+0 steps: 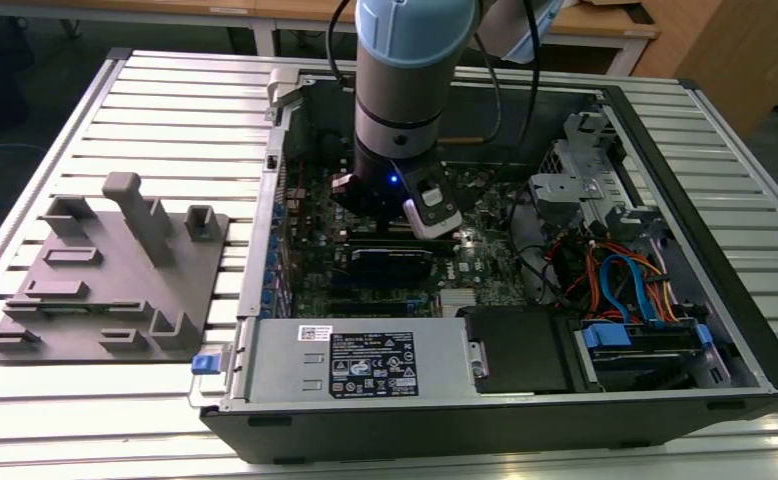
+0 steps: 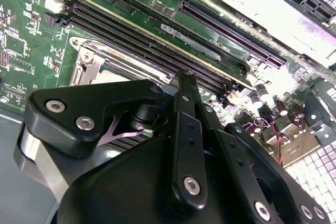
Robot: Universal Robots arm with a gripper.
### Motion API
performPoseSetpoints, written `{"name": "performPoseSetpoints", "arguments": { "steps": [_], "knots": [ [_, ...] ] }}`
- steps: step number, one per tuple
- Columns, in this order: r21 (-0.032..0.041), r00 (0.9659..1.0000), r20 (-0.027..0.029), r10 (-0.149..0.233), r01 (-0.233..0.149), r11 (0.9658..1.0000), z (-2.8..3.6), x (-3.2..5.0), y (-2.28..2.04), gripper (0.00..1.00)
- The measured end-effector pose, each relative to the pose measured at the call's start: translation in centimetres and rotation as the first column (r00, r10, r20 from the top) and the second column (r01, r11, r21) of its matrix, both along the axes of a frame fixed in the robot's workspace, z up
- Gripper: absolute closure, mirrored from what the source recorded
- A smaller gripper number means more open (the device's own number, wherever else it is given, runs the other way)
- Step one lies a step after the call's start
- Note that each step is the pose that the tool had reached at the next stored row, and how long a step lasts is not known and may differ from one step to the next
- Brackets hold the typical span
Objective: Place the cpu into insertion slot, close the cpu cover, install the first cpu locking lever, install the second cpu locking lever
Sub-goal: 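Install the second cpu locking lever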
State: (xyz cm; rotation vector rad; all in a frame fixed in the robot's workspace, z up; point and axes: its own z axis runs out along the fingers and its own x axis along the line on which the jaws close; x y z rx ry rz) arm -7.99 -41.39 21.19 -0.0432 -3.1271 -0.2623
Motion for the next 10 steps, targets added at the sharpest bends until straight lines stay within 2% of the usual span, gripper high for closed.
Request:
{"name": "performPoseSetpoints", "arguments": {
  "steps": [10],
  "knots": [
    [0.0002,1.0000,-0.0001,0.000,0.000,1.0000,-0.03,-0.02,0.18,0.89]
  ]
}}
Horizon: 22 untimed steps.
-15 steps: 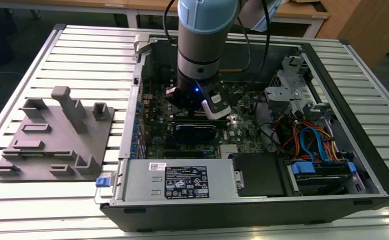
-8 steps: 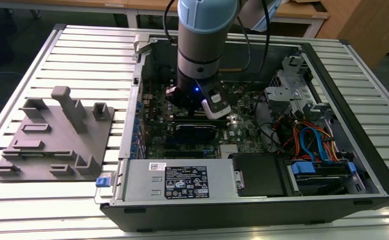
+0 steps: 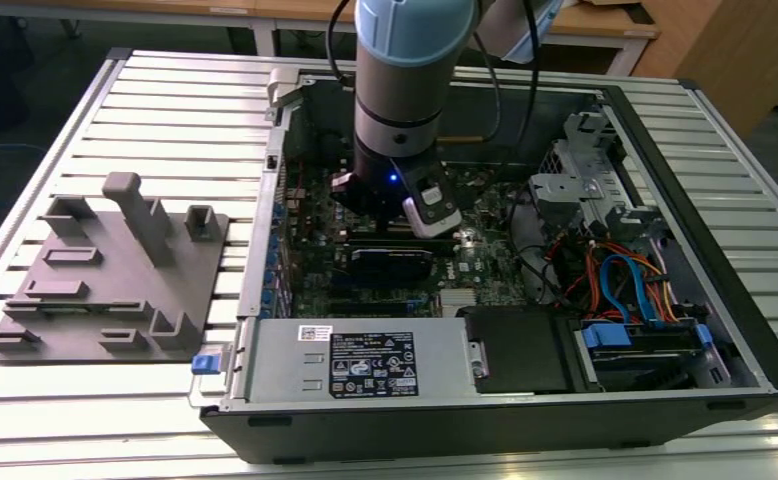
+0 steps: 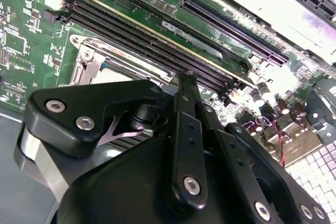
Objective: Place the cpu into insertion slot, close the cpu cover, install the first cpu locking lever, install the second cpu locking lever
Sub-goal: 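Install the second cpu locking lever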
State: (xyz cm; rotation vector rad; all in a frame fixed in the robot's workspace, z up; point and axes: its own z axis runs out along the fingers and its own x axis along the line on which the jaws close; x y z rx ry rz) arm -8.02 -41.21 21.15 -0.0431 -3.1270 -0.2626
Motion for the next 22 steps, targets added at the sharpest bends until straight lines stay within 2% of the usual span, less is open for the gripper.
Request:
{"name": "performPoseSetpoints", "arguments": {
  "steps": [5,11,18,20,21,22],
  "knots": [
    [0.0080,1.0000,0.0001,0.000,0.000,1.0000,-0.32,-0.13,0.01,0.89],
    [0.0293,1.0000,0.0001,0.000,0.000,0.9996,-0.80,-0.47,0.01,0.89],
    [0.0434,1.0000,0.0001,0.000,0.000,0.9991,-1.36,-0.62,0.00,0.89],
    [0.0489,1.0000,0.0001,0.000,0.000,0.9988,-1.46,-0.64,0.00,0.89],
    [0.0554,1.0000,0.0001,0.000,0.000,0.9985,-1.56,-0.67,0.00,0.89],
    [0.0582,1.0000,0.0001,0.000,0.000,0.9983,-1.59,-0.67,0.00,0.89]
  ]
}}
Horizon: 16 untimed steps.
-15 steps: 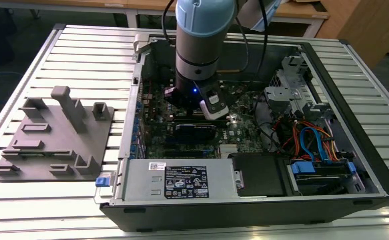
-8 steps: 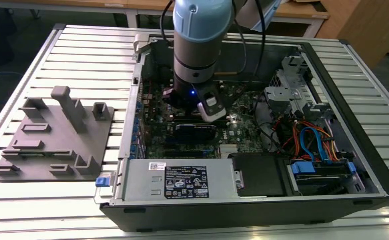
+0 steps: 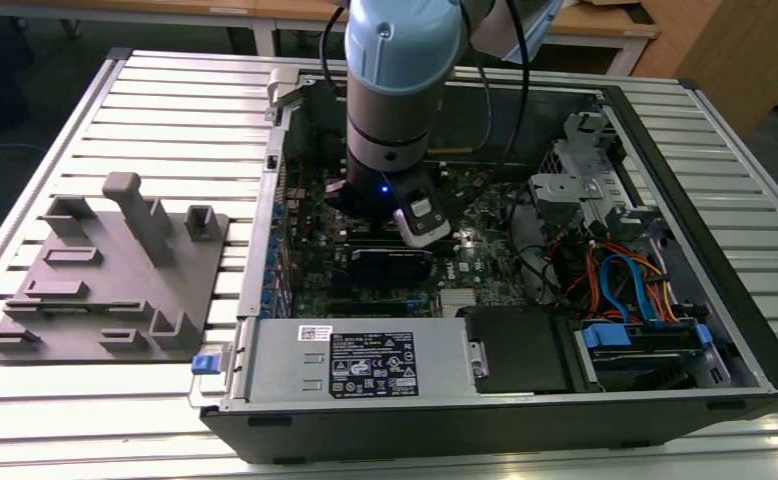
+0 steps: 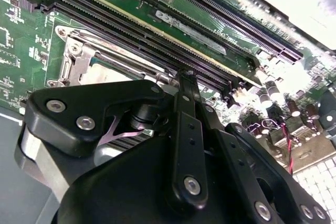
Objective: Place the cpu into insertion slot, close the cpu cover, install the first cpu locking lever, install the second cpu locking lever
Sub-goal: 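Install the second cpu locking lever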
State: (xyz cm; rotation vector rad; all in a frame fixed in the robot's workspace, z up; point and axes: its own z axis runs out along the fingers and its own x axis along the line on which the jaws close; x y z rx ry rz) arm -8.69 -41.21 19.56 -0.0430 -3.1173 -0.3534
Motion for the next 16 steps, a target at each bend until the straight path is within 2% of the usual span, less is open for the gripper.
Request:
{"name": "performPoseSetpoints", "arguments": {
  "steps": [9,16],
  "knots": [
    [0.0221,1.0000,0.0000,0.000,0.000,0.9998,-0.31,-0.06,0.00,0.89],
    [0.0224,1.0000,0.0000,0.000,0.000,0.9997,-0.08,-0.07,0.00,0.89]
  ]
}}
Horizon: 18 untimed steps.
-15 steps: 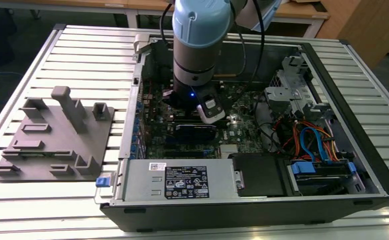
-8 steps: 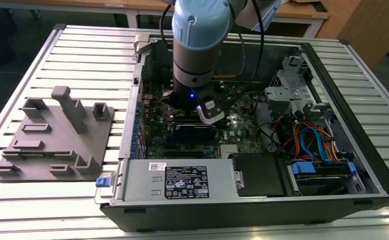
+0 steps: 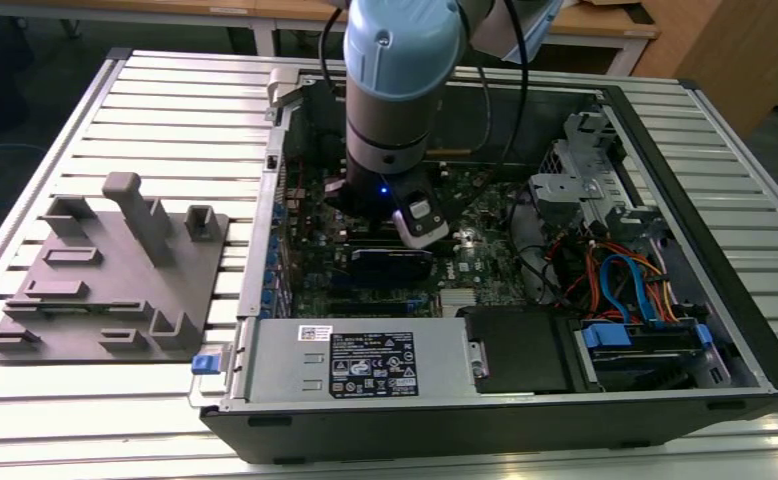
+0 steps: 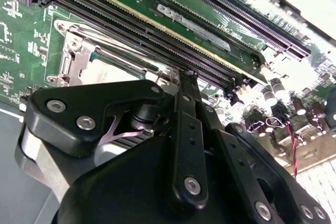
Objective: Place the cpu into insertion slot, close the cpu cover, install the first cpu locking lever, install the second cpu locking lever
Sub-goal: 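Install the second cpu locking lever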
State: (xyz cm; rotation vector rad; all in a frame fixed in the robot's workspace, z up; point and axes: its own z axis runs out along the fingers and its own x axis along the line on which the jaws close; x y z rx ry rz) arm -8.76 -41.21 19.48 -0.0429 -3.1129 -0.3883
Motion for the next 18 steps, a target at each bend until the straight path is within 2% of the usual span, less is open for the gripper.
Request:
{"name": "performPoseSetpoints", "arguments": {
  "steps": [9,18],
  "knots": [
    [-0.0024,1.0000,0.0000,0.000,0.000,1.0000,1.21,0.00,0.00,0.89],
    [-0.0069,0.9999,-0.0002,-0.017,0.017,0.9998,1.37,0.01,-0.02,0.89]
  ]
}}
